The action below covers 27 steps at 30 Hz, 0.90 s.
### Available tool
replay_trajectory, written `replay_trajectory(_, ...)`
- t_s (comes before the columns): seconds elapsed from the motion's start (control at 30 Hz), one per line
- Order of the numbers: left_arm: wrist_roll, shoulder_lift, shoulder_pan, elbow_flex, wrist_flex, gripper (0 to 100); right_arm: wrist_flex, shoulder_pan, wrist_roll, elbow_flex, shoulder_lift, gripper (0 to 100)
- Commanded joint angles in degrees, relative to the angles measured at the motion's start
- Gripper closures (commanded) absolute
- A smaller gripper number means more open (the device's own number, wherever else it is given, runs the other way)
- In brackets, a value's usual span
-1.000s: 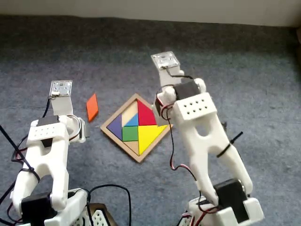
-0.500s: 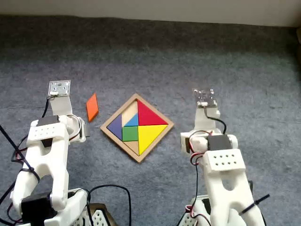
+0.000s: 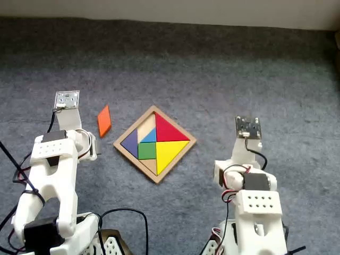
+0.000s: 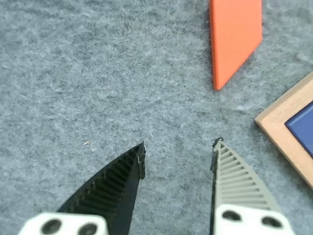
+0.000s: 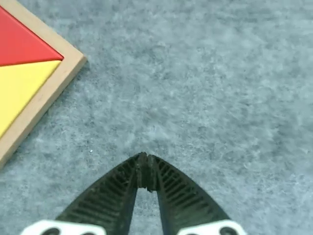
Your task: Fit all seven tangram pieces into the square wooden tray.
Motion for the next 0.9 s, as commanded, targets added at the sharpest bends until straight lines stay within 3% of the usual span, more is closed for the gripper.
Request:
replay_trajectory(0.0, 0.5, -2.4, -0.1, -2.6, -0.4, 77, -0.9, 1.1, 0.5, 1.7, -3.9, 99.3)
replay_trajectory(0.27, 0.8, -2.4, 1.7, -12.2, 4.0, 77, -0.9, 1.2, 0.5, 11.8, -16.5, 99.3)
replay_trajectory(0.63, 0.9, -1.0, 10.9, -22.8, 6.3, 77, -0.8, 1.1, 0.5, 27.3, -40.6, 99.2)
replay_trajectory(0.87, 0.9, 17.0, 13.6, -32.6, 6.6, 77, 4.4, 1.0, 0.6, 30.4, -48.0, 99.2)
